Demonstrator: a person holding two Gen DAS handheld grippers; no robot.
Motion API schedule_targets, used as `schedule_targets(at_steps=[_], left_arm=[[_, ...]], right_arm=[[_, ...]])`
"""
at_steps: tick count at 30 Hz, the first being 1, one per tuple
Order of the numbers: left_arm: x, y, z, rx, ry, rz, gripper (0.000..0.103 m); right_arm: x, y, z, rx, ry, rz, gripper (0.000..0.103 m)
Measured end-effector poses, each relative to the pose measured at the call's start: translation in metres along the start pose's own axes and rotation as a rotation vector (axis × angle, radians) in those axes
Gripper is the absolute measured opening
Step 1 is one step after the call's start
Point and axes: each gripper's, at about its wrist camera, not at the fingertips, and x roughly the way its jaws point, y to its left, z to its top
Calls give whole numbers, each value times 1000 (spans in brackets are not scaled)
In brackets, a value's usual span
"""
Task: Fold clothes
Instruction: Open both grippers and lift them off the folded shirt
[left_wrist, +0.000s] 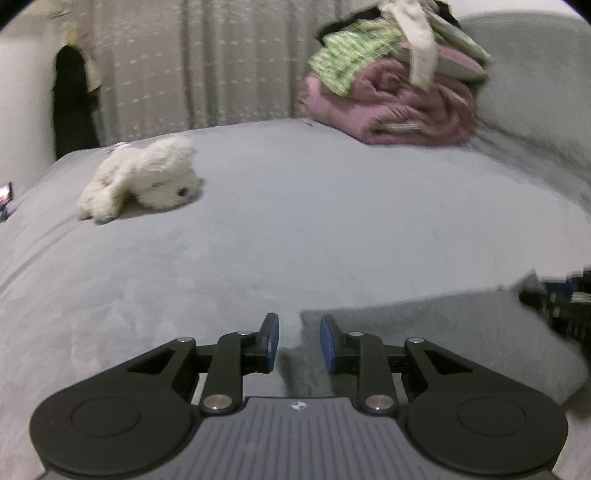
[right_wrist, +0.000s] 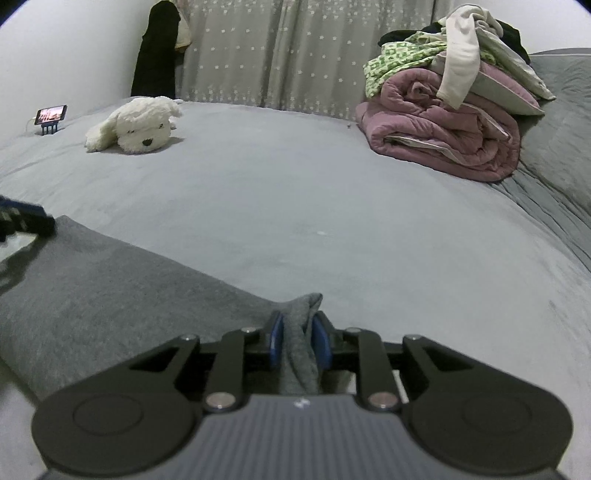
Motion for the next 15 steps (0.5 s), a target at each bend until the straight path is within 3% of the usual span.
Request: schedule_targets(at_steps=[12, 15], left_arm=[[-3, -44, -25, 84, 29, -115, 25], [-3, -48, -28, 84, 37, -129, 26]], right_arm=[[-2, 4, -4, 8, -12, -12, 23], [-11, -1, 1, 32, -24, -17, 28]])
